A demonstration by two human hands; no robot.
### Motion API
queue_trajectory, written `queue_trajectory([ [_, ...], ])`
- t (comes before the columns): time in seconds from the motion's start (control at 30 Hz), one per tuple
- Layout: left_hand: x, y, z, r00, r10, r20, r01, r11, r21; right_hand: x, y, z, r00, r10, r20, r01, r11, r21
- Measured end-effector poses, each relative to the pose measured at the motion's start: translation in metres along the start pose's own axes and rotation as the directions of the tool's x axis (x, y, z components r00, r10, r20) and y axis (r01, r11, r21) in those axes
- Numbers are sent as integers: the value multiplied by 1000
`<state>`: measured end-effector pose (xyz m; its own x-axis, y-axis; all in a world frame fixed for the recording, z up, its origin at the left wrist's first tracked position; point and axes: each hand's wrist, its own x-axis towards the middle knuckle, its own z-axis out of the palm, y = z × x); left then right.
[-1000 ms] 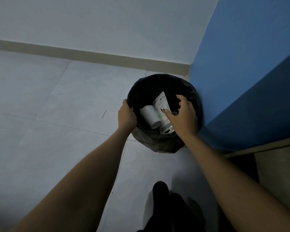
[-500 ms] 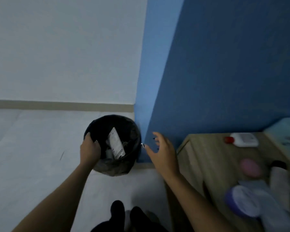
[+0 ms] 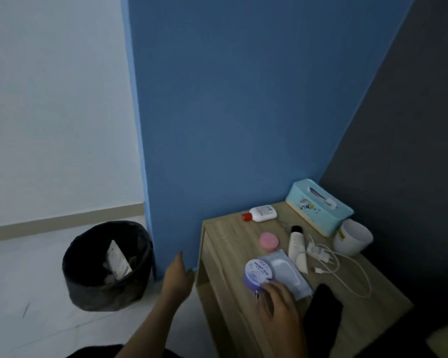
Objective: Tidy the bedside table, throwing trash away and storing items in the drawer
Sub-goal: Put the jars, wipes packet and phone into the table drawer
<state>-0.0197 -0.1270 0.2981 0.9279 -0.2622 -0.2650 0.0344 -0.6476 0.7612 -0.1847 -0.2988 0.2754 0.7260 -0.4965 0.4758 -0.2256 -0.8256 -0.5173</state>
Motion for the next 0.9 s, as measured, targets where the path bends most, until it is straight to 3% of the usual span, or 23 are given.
queue_trajectory([
  [0.07, -10, 15, 20, 998, 4, 61, -3, 1000, -1, -9, 5, -1, 994, -27, -106, 23, 999, -34],
  [0.2, -7, 28, 46, 992, 16, 123, -19, 1000, 25, -18, 22, 20, 974, 201, 106, -183, 970, -159],
  [0.33, 6, 17, 66, 989, 16, 147, -26, 997, 66, -22, 30, 30, 959, 198, 202, -134, 946, -294],
  [0.53, 47, -22, 100, 984, 12, 177, -36, 991, 129, -31, 33, 29, 963, 145, 229, -84, 963, -257],
  [0.9, 38, -1, 121, 985, 30, 168, -39, 998, 53, -36, 34, 32, 957, 171, 234, -111, 963, -247],
])
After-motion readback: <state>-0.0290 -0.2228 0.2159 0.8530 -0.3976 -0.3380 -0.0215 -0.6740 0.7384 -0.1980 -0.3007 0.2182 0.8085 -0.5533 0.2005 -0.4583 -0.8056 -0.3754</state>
